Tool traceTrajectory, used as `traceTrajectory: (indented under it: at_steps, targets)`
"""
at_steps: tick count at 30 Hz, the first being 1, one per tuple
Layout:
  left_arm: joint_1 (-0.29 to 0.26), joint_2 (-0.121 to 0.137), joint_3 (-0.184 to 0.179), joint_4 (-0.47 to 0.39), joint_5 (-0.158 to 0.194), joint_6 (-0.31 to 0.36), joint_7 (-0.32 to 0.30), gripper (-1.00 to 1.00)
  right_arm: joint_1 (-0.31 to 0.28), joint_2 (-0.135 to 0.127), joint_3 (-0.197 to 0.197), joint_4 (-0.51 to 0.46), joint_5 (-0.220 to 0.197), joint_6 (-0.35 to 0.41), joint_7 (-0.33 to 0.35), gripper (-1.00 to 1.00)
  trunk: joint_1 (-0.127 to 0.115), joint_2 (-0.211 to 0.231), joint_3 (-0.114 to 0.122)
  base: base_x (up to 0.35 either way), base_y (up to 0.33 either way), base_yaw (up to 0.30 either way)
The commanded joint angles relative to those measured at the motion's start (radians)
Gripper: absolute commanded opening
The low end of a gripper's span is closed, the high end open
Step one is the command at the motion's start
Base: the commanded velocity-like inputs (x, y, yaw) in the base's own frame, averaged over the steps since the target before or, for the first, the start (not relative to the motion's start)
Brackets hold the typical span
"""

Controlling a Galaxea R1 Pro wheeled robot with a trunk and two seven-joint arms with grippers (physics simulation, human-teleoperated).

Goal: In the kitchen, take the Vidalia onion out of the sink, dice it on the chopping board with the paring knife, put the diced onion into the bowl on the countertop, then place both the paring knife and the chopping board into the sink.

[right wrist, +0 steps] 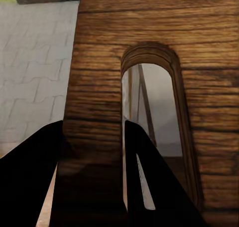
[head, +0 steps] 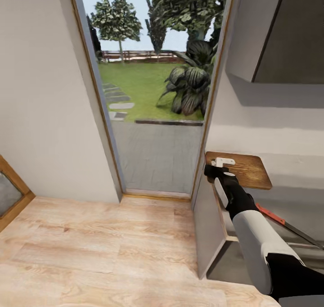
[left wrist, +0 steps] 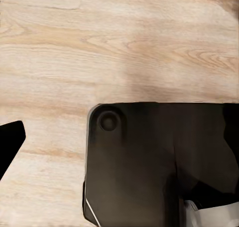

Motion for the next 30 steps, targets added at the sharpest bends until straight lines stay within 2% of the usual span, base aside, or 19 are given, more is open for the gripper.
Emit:
traceTrajectory:
  at_steps: [1, 30]
  targets:
    - [0.0, 0.0, 0.0, -0.002, 0.001, -0.001, -0.001, 1.0, -0.001, 0.001, -0.002, -0.002, 0.001, 0.006, -0.001, -1.0, 0.0, -0.002, -0.002, -0.275, -0.192, 0.248]
    - [0.0, 0.0, 0.0, -0.002, 0.002, -0.001, -0.001, 1.0, -0.001, 0.001, -0.002, -0.002, 0.001, 0.006, -0.001, -1.0, 0.0, -0.002, -0.002, -0.275, -0.194, 0.248]
